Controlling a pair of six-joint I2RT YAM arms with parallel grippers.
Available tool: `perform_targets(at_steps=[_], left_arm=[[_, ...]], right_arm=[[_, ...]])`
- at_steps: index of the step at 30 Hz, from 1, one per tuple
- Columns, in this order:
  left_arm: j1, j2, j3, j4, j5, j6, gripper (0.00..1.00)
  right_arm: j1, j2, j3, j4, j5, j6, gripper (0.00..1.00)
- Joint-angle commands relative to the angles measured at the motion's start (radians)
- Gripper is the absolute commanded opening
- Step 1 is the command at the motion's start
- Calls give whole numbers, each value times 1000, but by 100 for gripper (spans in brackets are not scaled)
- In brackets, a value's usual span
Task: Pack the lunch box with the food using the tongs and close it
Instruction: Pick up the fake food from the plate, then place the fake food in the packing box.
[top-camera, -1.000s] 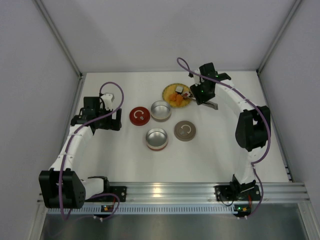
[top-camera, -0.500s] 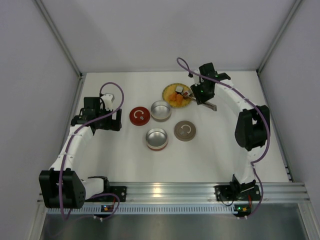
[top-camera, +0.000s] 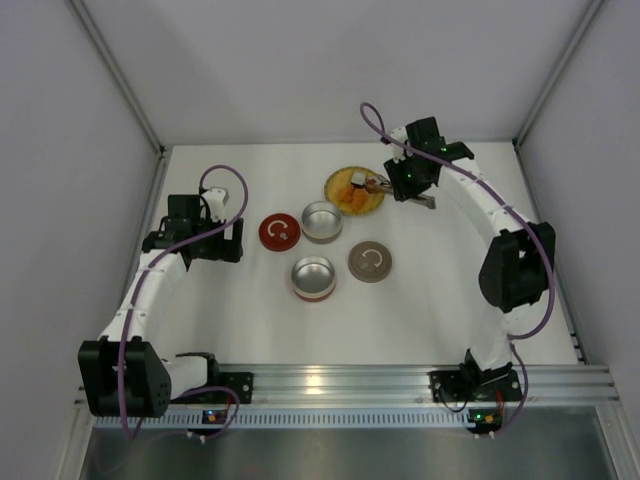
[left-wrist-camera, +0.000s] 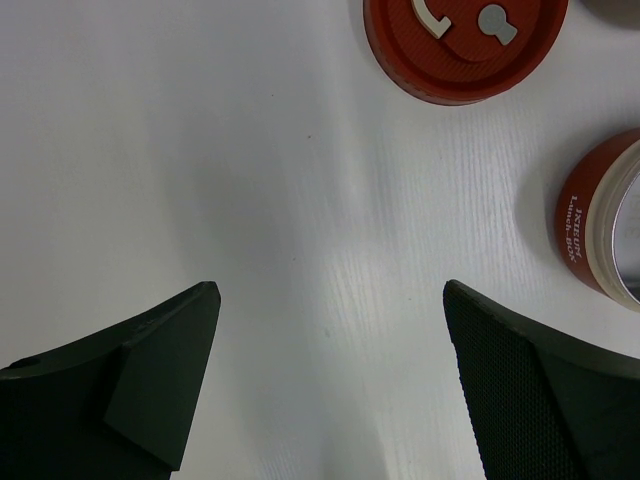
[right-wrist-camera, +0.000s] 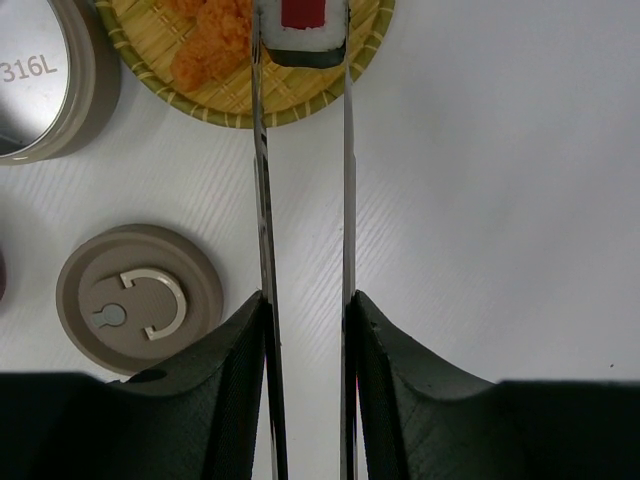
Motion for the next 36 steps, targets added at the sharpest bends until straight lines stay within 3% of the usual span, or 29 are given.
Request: perform_targets(at_steps=[1, 10, 20, 36], left_arm=[[-2, -20, -1, 37, -10, 13, 98], [-2, -23, 6, 29, 19, 21, 98], [-2, -27, 11, 12, 42, 31, 98], [-2, -36, 16, 3, 52, 38, 98]], right_arm=[[-3, -69, 53, 41, -22, 10, 0], [20, -144, 50, 7, -183, -20, 0], [124, -155, 50, -57, -258, -65, 0], [258, -402, -219, -192, -396, -255, 0]])
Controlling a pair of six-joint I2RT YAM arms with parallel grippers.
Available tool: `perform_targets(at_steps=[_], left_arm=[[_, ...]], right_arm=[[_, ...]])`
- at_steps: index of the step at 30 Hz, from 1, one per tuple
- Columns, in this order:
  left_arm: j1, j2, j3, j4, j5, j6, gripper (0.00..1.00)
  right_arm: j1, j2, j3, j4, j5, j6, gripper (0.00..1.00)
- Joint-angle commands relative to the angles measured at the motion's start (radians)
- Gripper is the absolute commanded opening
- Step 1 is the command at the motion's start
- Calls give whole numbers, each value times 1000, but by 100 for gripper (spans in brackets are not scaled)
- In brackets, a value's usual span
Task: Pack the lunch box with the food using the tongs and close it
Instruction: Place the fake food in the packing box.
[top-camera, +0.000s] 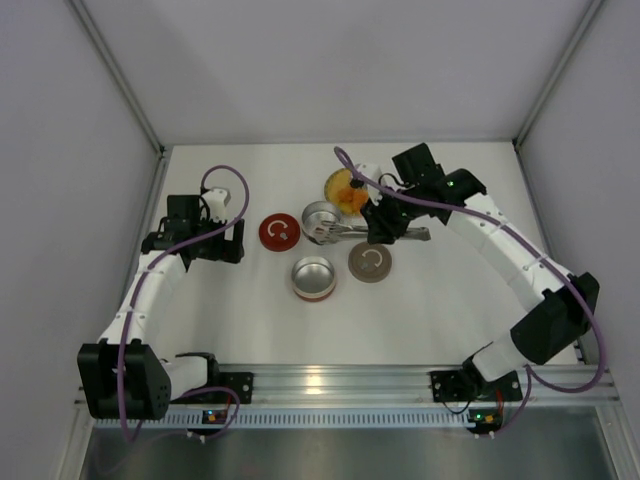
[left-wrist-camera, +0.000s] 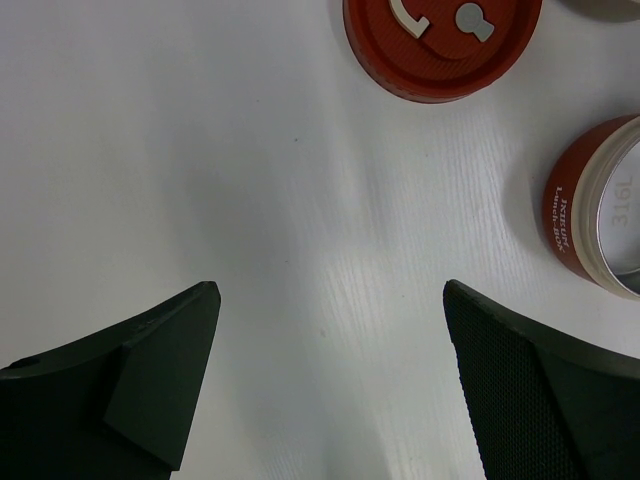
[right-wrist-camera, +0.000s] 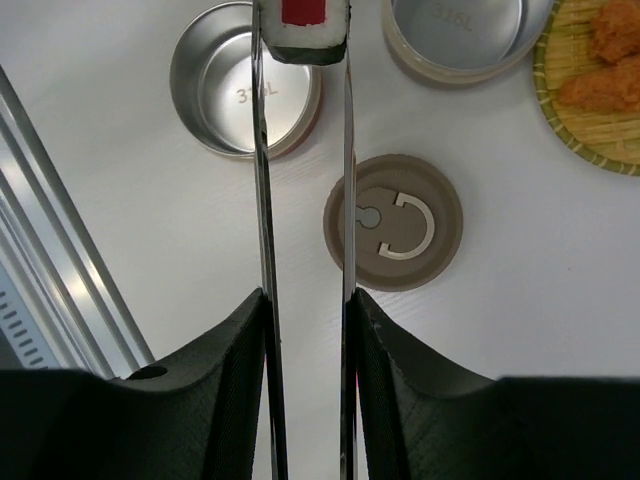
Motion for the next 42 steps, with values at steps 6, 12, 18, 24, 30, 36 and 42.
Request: perform_targets(at_steps=[6, 12, 18, 24, 30, 36, 42], left_arm=[[-2, -21, 14, 7, 26, 9, 98], [-2, -18, 17, 5, 28, 4, 98], [-2, -24, 12, 4, 20, 10, 98], [-2, -24, 5, 7, 15, 10, 98], [-2, -24, -6, 13, 12, 13, 98], [-2, -16, -12, 22, 3, 16, 98], [-2, -10, -15, 28, 3, 16, 98]], right_arm=[[118, -102, -124, -26, -2, -76, 0], [173, -69, -138, 20, 31, -72, 0], [195, -10, -129, 57, 54, -70, 0], [198, 31, -127, 105, 83, -69, 0], [198, 69, -115, 137, 83, -69, 0], [199, 99, -123, 175, 69, -69, 0], [198, 125, -134, 215, 58, -66, 0]])
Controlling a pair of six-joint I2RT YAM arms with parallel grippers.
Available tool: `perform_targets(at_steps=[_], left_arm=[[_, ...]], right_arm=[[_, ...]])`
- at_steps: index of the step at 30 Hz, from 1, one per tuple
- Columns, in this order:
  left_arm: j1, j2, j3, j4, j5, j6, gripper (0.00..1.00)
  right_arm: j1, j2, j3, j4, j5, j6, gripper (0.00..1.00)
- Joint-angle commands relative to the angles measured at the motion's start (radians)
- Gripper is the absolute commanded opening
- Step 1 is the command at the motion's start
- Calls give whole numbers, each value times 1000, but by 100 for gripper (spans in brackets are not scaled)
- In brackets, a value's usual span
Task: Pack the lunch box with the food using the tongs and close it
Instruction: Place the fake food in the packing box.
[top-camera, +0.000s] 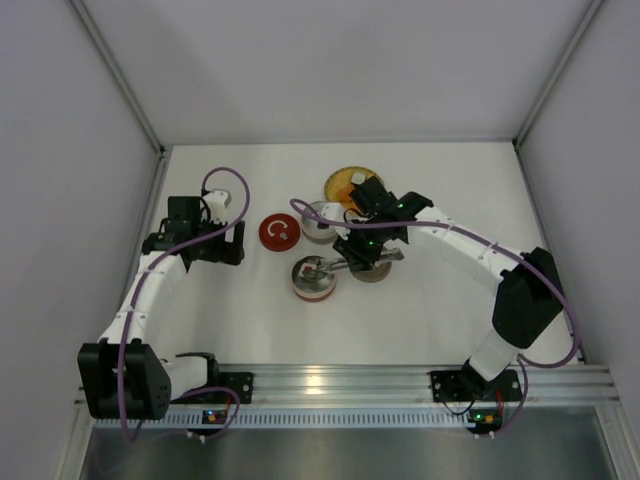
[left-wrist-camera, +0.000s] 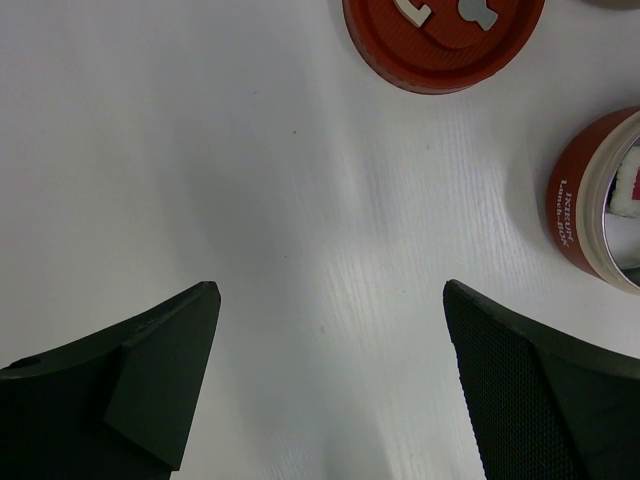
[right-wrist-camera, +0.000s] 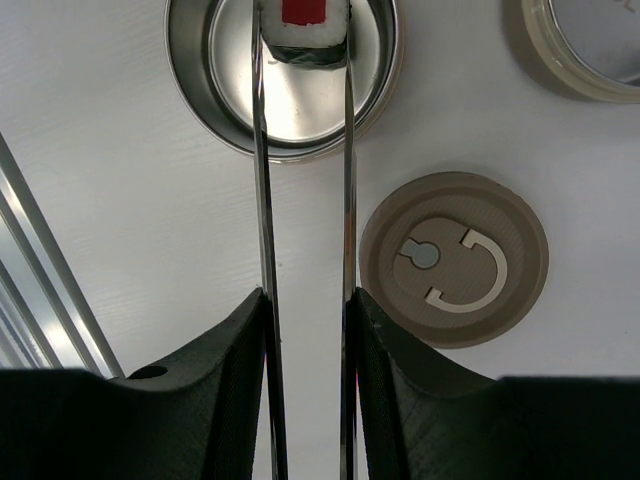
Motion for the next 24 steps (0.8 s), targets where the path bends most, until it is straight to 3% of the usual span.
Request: perform_targets(at_steps=[1, 8, 15, 24], left_arm=[[-2, -8, -6, 31, 0, 12, 98], [-2, 7, -6, 34, -3, 12, 98], [-2, 11, -18, 38, -11, 9, 98], [-2, 13, -15, 38, -8, 9, 98]], right_arm=[[20, 10, 22, 98, -38, -7, 0], [20, 23, 16, 121, -58, 1, 1], [27, 21, -7, 131, -64, -4, 8], [34, 18, -20, 131, -60, -7, 32]])
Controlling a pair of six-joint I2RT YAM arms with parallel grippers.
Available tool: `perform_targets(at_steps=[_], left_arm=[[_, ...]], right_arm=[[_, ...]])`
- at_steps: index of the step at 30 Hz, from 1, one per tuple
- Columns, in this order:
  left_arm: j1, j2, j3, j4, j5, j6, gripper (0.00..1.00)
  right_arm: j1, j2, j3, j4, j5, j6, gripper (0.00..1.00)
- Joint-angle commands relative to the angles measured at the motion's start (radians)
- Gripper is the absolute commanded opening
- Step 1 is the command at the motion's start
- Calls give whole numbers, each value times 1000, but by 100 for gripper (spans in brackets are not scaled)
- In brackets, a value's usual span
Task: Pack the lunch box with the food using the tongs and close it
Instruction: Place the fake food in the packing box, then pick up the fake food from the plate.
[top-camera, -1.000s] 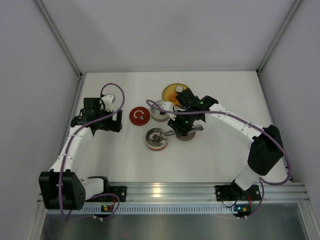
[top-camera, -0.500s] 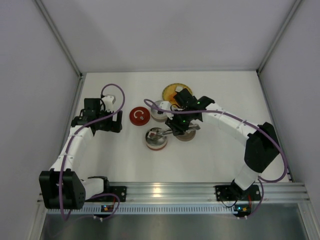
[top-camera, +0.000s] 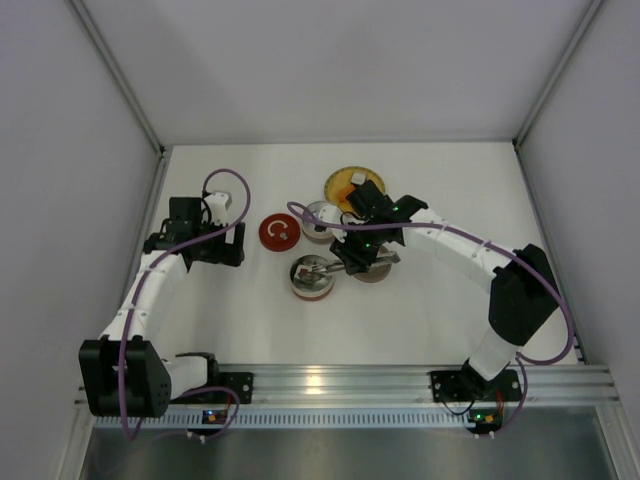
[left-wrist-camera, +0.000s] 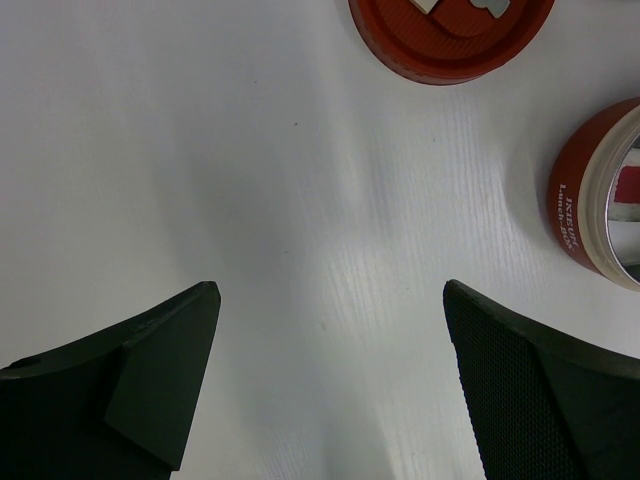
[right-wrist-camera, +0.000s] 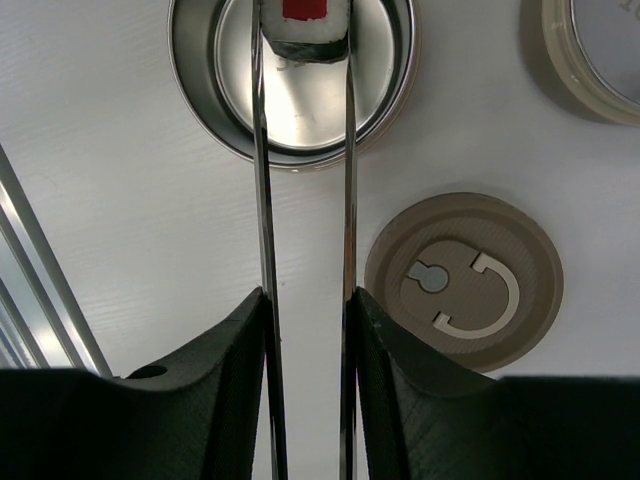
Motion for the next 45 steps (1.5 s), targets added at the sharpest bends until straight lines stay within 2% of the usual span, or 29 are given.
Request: perform_targets(at_steps=[1, 2, 9, 20, 27, 30, 37, 45], left_arm=[[-2, 2, -4, 35, 0, 9, 98], [-2, 3, -4, 35, 2, 7, 98], [-2, 0, 4, 29, 3, 9, 98], [-2, -13, 11, 13, 15, 6, 98], [-2, -18, 5, 12, 32, 3, 98], [-2, -20, 7, 13, 32, 1, 98], [-2, -10, 13, 15, 32, 0, 98], [-2, 16, 7, 24, 29, 3, 98]], right_arm=[[27, -12, 7, 70, -35, -6, 34], [27, -15, 9, 65, -33, -4, 38], [27, -35, 35, 44, -22, 0, 49], [2, -105, 116, -5, -21, 20, 46], [-140, -145, 231, -37, -51, 31, 46], [-215, -113, 280, -13, -22, 62, 45], [-334, 75, 443, 30, 183, 126, 43], [-410, 257, 607, 10, 189, 82, 42]])
